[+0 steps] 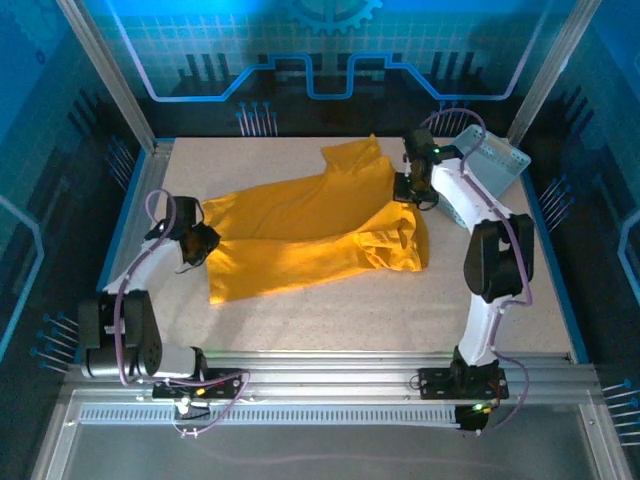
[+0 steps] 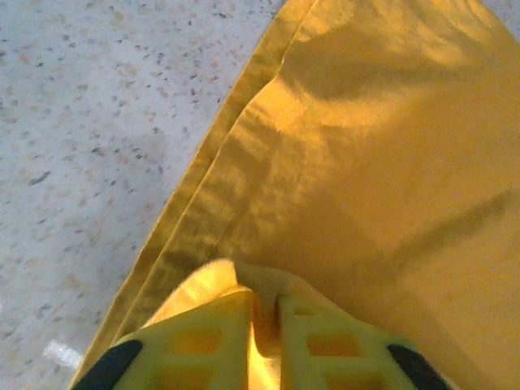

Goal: Fold the inside-out t-shirt

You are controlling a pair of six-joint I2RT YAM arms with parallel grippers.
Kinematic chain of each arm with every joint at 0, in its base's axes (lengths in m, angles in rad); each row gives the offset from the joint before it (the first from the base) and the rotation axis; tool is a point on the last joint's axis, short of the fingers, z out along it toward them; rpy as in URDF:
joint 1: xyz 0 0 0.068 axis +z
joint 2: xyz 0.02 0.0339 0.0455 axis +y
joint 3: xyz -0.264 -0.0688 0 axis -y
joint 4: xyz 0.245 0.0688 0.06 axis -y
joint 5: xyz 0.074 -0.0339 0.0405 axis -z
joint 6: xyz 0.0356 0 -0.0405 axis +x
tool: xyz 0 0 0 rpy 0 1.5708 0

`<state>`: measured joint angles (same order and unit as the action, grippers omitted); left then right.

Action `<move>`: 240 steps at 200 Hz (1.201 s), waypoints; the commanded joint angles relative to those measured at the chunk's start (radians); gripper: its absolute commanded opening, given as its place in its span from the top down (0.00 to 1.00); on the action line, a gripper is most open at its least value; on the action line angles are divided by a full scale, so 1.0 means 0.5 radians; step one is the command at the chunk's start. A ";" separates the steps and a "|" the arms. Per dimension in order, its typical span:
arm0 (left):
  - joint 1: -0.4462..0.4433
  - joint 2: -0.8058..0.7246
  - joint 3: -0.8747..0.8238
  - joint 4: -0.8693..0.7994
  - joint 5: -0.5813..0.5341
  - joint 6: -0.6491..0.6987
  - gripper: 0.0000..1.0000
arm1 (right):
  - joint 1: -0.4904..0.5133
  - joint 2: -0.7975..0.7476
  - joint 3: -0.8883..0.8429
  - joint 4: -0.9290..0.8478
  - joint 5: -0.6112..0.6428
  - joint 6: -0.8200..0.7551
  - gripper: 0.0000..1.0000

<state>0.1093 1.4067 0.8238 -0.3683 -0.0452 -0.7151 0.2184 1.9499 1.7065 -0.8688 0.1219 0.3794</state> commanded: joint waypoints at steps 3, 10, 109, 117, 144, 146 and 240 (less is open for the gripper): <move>0.008 0.145 0.175 -0.102 -0.058 0.108 0.65 | 0.074 0.131 0.237 -0.114 0.129 -0.134 0.61; 0.010 0.144 0.205 -0.150 -0.076 0.104 0.58 | 0.083 0.135 0.283 -0.148 0.180 -0.148 0.50; -0.569 -0.489 -0.369 -0.164 0.116 -0.135 0.36 | 0.050 -0.967 -1.227 0.163 -0.192 0.009 0.31; -0.583 -0.476 -0.421 -0.123 0.120 -0.140 0.36 | 0.035 -0.991 -1.320 0.225 -0.244 0.003 0.31; -0.579 -0.362 -0.494 -0.043 0.101 -0.110 0.35 | -0.012 -0.929 -1.473 0.355 -0.265 0.012 0.32; -0.578 -0.351 -0.498 -0.031 0.101 -0.110 0.35 | -0.016 -0.926 -1.475 0.362 -0.265 0.013 0.32; -0.351 -0.118 -0.532 0.009 0.073 -0.123 0.39 | -0.075 -0.595 -1.335 0.301 -0.048 -0.034 0.84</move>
<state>-0.1101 1.3136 0.5732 -0.3531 -0.0078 -0.7609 0.1883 1.6596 0.9958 -0.6731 0.0269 0.3717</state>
